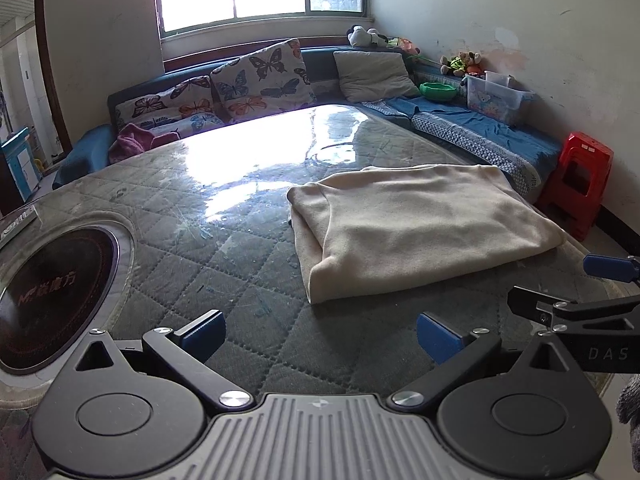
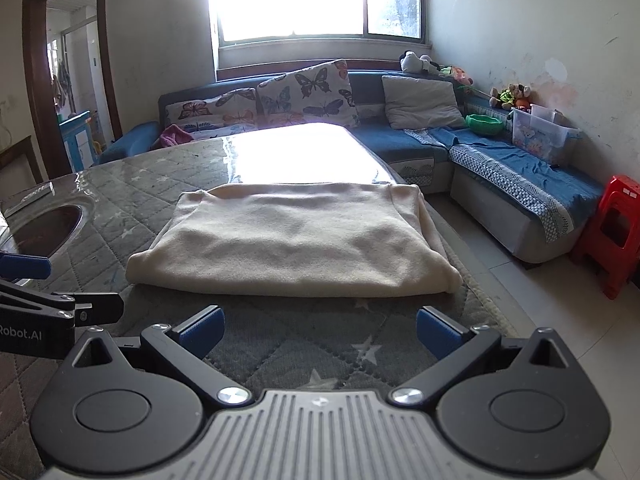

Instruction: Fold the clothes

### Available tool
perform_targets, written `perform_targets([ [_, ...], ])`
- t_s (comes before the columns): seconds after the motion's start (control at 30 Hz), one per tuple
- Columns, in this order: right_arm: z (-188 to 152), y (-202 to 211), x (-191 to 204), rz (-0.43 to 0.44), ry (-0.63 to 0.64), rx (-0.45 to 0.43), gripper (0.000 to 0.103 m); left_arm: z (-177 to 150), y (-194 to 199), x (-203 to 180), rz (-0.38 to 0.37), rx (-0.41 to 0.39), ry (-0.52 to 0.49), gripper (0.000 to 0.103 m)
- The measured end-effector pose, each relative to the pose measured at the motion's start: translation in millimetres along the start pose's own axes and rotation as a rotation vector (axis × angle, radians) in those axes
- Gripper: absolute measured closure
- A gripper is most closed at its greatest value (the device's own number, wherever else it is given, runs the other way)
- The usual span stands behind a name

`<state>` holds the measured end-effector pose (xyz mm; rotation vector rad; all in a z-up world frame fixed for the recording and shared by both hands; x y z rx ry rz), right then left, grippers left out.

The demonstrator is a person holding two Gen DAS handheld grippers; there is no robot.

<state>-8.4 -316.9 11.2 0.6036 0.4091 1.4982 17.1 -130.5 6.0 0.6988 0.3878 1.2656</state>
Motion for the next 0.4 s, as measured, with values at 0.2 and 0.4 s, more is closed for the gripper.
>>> perform_targets([
  [0.2, 1.4, -10.6, 1.3, 0.003, 0.0, 0.016, 0.0, 2.8, -9.2, 2.8, 0.003, 0.012, 0.001, 0.0],
  [0.4, 1.7, -20.9, 4.0, 0.01, 0.005, 0.035, 0.0, 5.4, -16.5, 6.0, 0.004, 0.02, 0.003, 0.0],
])
Point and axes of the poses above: each gripper's, at about its wrist camera, not at the fingertips, and y roughly against the way its jaws point, x to its left, z to its top, the point moved 7 cm from there along -y, roughly the way its jaws point, and after that the axes turned 5 degrees about -y, right-handed, at the moved point
